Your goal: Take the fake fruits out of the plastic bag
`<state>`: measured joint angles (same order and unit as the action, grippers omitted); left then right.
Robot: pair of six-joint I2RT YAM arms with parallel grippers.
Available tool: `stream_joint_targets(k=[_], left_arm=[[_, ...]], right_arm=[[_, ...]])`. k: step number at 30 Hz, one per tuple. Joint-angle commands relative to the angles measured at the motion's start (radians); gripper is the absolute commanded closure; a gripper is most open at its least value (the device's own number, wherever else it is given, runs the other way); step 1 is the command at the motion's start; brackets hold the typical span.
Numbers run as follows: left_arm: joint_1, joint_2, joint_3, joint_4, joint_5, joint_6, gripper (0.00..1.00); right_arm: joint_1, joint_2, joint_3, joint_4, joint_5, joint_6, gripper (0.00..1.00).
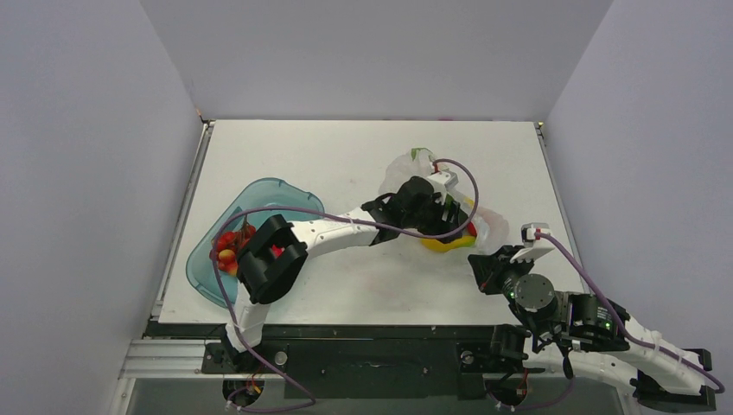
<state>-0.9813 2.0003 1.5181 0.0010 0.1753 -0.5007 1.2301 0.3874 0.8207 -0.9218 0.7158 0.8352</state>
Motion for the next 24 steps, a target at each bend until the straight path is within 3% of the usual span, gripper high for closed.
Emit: stream_joint_targets(k=[1,17,24], left_arm=[[-0.004,0.052,0.053,0.036,-0.059,0.099,0.36],[-0.032,0.222,0.102,0.005,-0.097,0.318,0.22],[-0.064,0.265,0.091,-0.034,-0.262,0.366,0.25]], right_arm=[[-0.006,-0.018,-0.016,-0.016,0.004,0.026,1.00],[-0.006,-0.046,-0.023,-0.037,0.030,0.065,1.00],[-0.005,-0.060,-0.050,-0.017,0.048,0.070,1.00]])
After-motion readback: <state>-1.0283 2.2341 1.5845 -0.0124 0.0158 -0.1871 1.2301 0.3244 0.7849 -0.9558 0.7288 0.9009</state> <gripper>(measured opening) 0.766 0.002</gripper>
